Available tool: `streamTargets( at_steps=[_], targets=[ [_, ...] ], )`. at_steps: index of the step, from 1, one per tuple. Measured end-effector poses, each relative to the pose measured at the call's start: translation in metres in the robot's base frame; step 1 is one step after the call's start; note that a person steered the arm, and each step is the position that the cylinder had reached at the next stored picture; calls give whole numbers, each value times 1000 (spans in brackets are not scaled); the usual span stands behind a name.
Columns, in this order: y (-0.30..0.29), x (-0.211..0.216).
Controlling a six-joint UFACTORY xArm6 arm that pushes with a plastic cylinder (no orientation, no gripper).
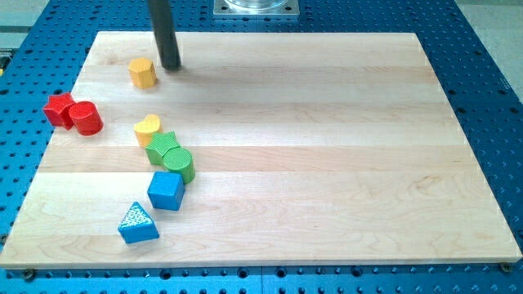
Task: Place the hexagon in between red circle and yellow heart
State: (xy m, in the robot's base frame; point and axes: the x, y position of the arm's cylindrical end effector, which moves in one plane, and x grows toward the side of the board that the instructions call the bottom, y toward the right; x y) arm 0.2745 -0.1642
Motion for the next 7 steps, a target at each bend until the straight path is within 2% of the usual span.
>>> streamTargets(
  at_steps=[1,2,3,4,5,6,7],
  targets=[
    [-13,44],
    [-1,56],
    [-28,36],
    [-32,62],
    [-11,96],
    [-1,92],
    [-27,85]
  ],
)
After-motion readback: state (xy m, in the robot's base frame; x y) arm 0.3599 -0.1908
